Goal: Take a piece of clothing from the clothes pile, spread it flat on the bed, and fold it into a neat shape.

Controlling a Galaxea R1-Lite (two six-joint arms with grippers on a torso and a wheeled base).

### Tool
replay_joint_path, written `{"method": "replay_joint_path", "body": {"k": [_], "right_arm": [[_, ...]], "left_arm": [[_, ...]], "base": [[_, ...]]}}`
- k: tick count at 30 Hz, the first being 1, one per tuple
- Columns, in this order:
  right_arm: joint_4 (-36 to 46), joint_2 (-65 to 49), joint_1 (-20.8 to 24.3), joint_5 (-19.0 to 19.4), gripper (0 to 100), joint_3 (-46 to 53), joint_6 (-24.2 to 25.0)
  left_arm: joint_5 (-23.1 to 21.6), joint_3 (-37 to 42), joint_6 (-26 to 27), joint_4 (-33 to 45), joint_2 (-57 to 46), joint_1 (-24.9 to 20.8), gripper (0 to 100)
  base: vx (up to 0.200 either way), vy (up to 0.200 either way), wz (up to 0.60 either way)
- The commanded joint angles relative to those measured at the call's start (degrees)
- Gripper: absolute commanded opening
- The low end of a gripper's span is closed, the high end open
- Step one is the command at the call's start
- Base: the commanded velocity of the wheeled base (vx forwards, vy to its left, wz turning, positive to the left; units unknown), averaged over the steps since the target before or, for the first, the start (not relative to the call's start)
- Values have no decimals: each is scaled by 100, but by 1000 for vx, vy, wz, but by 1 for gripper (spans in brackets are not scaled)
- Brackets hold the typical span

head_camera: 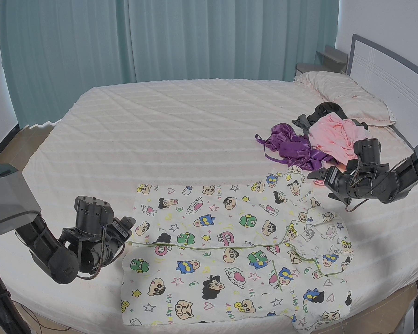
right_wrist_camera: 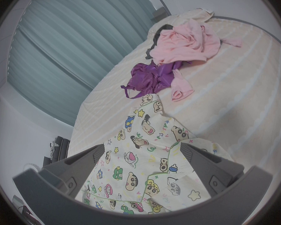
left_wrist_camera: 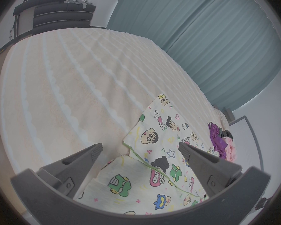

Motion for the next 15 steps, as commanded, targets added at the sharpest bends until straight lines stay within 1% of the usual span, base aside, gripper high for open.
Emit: {"method": "replay_joint_path", "body": {"k": [1,5,10,15], "right_arm": [[-29,339,-16,-32,100,-9,97],[-21,357,-86,-15,100,-9,150],[-29,436,-77,-23,100,9,132],[-29,515,-25,-41,100,17,106]], "left_arm": [[-10,59,-112,2,-164,-151,100],[-10,94,-129,2,-120,-256,100],[-10,111,-129,2,-138,-265,100],[-10,146,-129,2,-112,-265,100]], "base": [[0,0,0],[0,-200,0],[0,-200,0],[0,0,0]]}}
